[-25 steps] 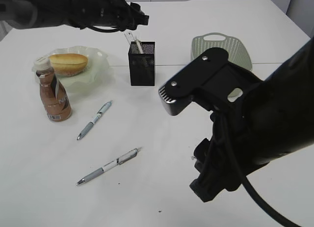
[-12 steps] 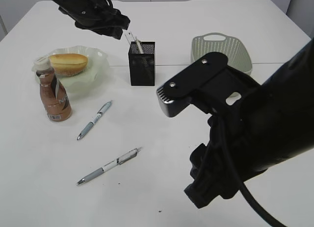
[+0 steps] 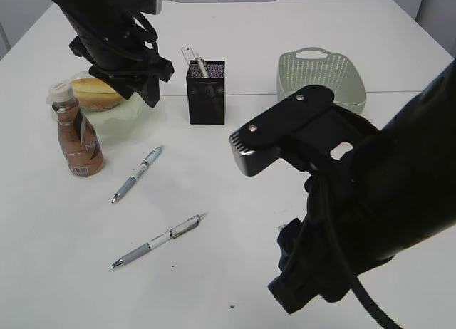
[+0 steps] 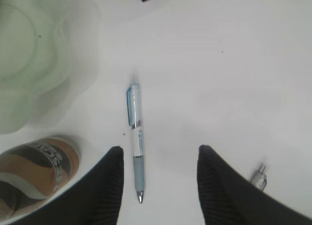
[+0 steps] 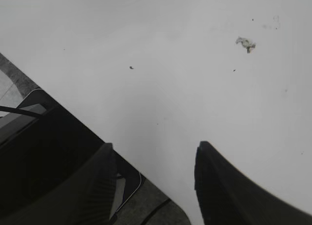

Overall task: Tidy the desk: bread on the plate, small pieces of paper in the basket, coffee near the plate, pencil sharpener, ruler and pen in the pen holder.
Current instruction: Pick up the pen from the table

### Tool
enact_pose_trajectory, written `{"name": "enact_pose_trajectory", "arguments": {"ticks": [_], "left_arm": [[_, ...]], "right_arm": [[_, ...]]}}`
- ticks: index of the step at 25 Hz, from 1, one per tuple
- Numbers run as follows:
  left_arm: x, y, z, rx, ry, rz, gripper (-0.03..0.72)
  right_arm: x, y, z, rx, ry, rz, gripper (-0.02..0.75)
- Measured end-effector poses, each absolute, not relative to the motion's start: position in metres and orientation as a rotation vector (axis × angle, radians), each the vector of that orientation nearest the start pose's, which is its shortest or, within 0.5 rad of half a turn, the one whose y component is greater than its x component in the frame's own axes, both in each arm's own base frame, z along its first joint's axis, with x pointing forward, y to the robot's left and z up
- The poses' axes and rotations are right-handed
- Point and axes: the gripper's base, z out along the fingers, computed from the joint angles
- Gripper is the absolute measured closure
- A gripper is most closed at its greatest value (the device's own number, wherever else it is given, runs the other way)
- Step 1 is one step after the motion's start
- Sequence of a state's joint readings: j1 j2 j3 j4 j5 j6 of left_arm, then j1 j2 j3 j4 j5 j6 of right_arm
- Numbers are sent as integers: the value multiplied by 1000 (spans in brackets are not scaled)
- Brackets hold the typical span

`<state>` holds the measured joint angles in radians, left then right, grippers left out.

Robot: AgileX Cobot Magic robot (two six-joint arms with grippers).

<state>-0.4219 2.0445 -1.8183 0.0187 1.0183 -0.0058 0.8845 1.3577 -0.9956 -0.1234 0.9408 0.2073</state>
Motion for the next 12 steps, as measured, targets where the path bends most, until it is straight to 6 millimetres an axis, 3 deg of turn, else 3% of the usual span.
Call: {"name": "enact_pose_trajectory", "arguments": {"ticks": [3,12], "left_arm": [[407,-183,257,617,2723,-99,328],[415,-182,216,657,2853,-59,328]], "right_arm": [[168,193,275,-991,2619,132,354],[166,192,274,-987,2652,140,354]]}}
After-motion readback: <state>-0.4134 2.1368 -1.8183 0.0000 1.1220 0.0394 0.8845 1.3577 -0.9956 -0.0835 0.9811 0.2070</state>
